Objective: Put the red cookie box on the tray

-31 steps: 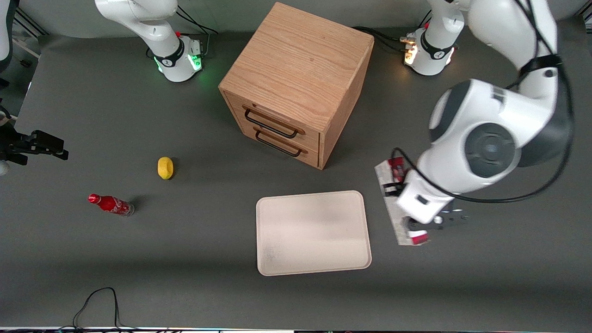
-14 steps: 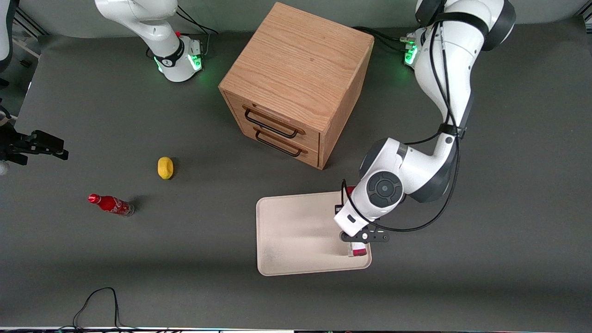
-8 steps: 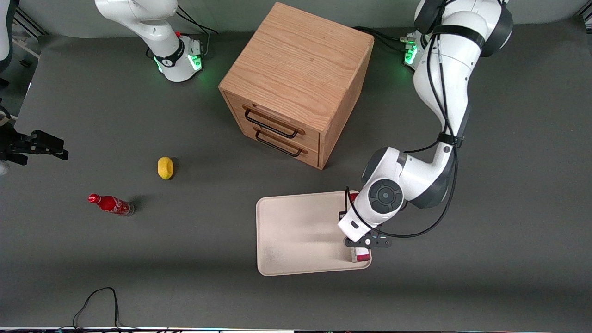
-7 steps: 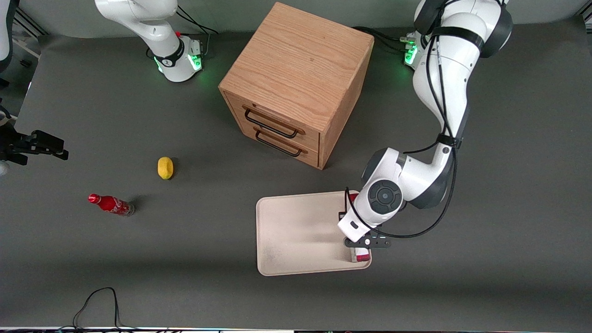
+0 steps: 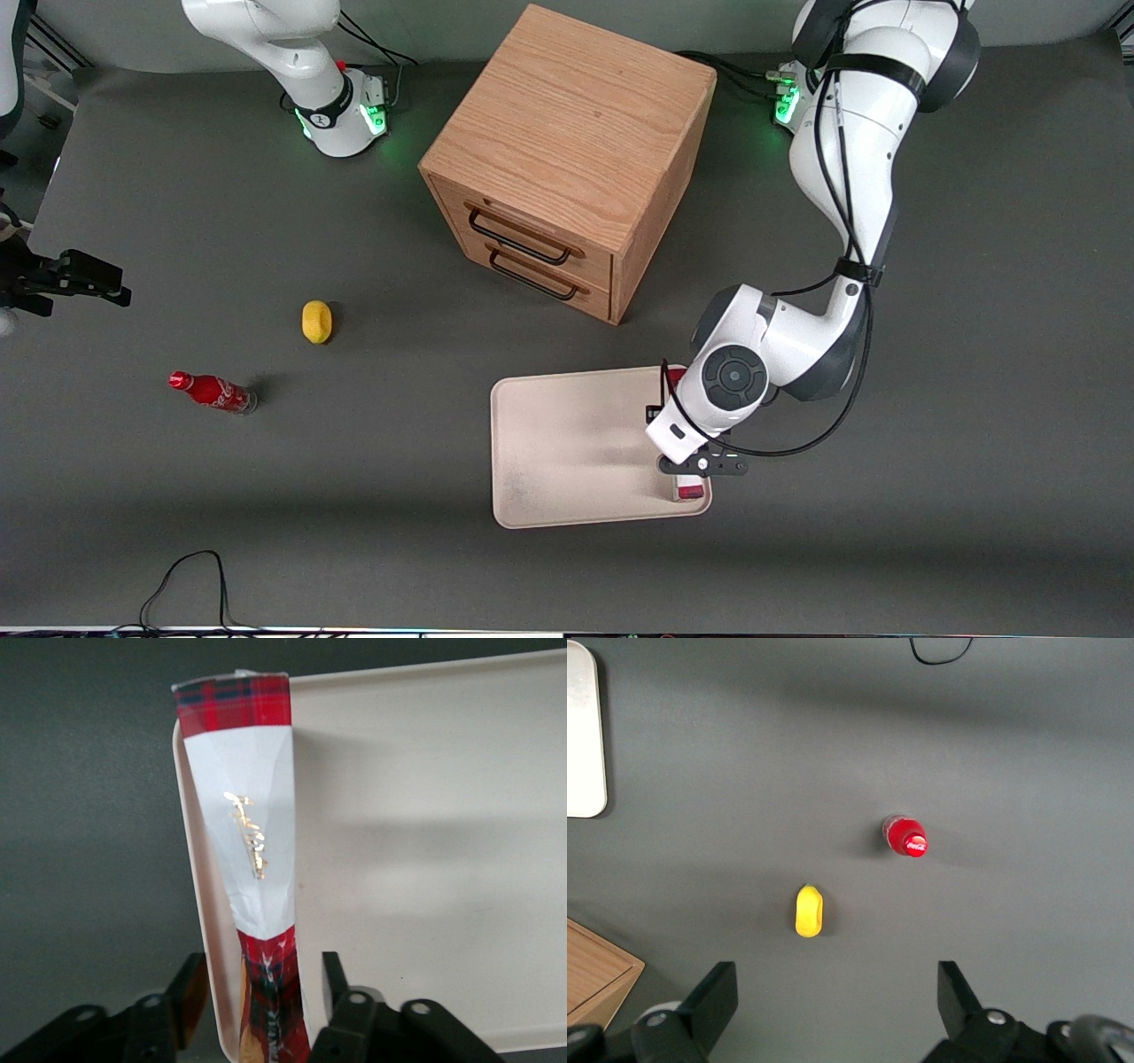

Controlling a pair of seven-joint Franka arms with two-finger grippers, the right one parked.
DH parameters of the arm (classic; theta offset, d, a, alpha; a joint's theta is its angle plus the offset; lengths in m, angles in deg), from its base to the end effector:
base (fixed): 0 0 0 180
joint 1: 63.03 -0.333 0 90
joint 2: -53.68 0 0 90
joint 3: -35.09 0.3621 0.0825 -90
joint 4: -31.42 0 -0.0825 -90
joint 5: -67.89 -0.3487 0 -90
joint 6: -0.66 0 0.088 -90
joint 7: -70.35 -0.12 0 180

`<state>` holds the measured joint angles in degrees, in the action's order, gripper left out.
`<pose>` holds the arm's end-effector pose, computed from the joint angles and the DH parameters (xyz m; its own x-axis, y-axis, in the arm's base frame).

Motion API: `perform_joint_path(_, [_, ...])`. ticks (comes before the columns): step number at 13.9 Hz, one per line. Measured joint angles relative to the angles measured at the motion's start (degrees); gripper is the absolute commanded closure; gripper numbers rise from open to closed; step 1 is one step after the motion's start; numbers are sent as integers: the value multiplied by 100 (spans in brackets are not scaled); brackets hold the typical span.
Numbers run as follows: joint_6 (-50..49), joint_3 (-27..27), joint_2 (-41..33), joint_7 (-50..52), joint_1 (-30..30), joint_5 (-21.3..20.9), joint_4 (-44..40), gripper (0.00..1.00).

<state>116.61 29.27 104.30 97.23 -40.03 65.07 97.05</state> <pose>0.6873 -0.3448 0.3001 0.9997 -0.0188 -0.0168 -0.0183 -0.9994 0.0299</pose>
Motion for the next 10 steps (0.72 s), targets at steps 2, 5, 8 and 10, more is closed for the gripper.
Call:
perform_joint_path(2, [-510, -22, -263, 11, 1, 1, -96, 0])
perform_joint_path(5, [-1466, -49, -1072, 69, 13, 3, -183, 0])
perform_joint_path(8, [-2380, -44, -1930, 78, 12, 0, -166, 0])
perform_joint_path(10, [-2705, -31, -2312, 79, 8, -18, -144, 0])
